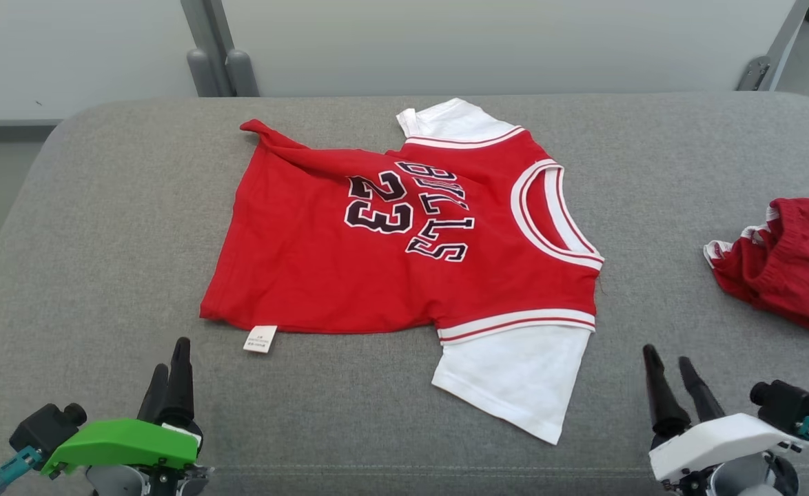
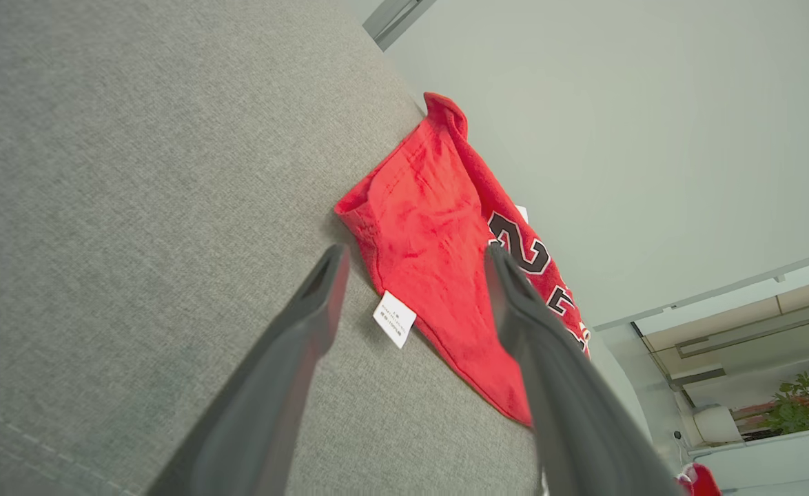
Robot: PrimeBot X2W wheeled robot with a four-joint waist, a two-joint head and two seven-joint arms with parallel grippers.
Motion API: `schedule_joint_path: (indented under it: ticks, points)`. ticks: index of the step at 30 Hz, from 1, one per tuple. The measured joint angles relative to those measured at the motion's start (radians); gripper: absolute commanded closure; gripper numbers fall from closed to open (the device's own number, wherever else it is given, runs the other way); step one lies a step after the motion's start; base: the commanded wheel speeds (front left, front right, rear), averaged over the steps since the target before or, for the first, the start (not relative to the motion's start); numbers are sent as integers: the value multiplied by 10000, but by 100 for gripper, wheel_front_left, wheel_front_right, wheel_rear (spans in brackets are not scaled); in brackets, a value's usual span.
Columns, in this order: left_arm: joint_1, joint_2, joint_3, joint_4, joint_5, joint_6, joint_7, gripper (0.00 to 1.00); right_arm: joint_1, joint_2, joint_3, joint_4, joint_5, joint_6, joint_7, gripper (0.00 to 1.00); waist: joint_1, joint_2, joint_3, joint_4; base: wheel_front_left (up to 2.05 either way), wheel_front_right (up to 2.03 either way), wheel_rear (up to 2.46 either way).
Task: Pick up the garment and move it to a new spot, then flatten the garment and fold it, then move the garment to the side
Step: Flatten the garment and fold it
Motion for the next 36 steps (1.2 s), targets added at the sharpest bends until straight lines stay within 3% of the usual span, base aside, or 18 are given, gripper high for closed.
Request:
schedule_joint_path:
  ticks: [14, 36]
  points:
    - [-464, 2, -79, 282, -955, 0, 869, 0, -26, 42, 1179, 351, 853, 134, 591, 0, 0, 0, 709, -136, 0, 0, 0]
    - [-1542, 13, -355, 1160, -1099, 0, 1179, 0, -990, 2, 2236, 897, 1630, 138, 765, 0, 1, 0, 1381, -220, 0, 0, 0]
